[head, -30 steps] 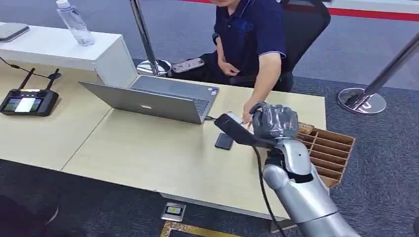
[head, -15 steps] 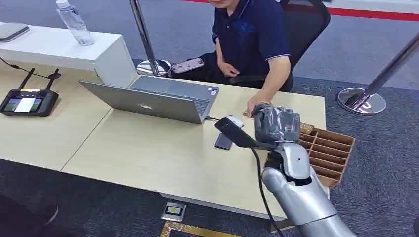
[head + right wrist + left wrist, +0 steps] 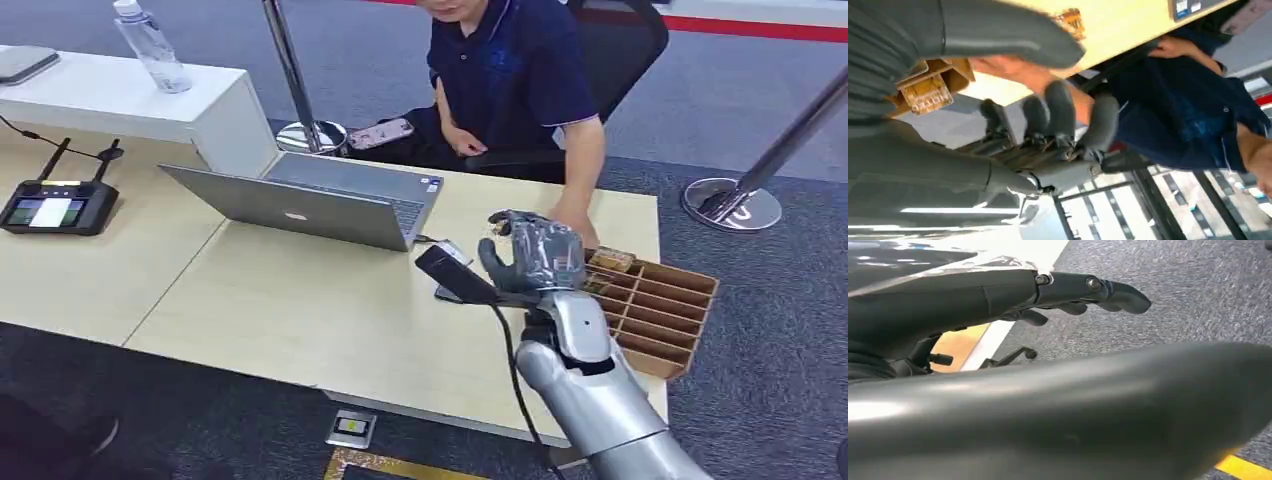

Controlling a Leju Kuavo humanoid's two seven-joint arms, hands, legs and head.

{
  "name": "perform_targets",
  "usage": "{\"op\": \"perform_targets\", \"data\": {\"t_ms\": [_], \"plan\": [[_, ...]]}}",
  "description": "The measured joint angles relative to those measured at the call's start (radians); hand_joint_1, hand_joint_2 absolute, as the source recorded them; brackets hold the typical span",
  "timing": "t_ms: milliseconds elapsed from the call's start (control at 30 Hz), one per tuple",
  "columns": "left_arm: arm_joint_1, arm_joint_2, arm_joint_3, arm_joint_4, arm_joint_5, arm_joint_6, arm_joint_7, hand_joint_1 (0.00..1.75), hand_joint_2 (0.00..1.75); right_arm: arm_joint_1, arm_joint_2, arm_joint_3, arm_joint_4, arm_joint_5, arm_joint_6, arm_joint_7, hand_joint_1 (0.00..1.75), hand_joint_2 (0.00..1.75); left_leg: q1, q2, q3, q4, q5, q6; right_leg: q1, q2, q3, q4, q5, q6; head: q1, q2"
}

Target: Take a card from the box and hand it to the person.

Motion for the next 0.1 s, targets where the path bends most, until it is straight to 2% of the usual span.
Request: {"op": "perform_targets", "data": {"t_ms": [100], "plan": [[-0.001, 0.000, 0.000, 0.001, -0.001, 0.000, 0.002, 0.00, 0.00, 0.000, 0.001, 0.005, 0.016, -0.003, -0.009, -0.003, 0.00, 0.00, 0.000, 0.000, 0.000, 0.000, 0.000, 0.000, 0.000, 0.000, 0.000, 0.000, 0.000, 0.000, 0.000, 0.000]]}}
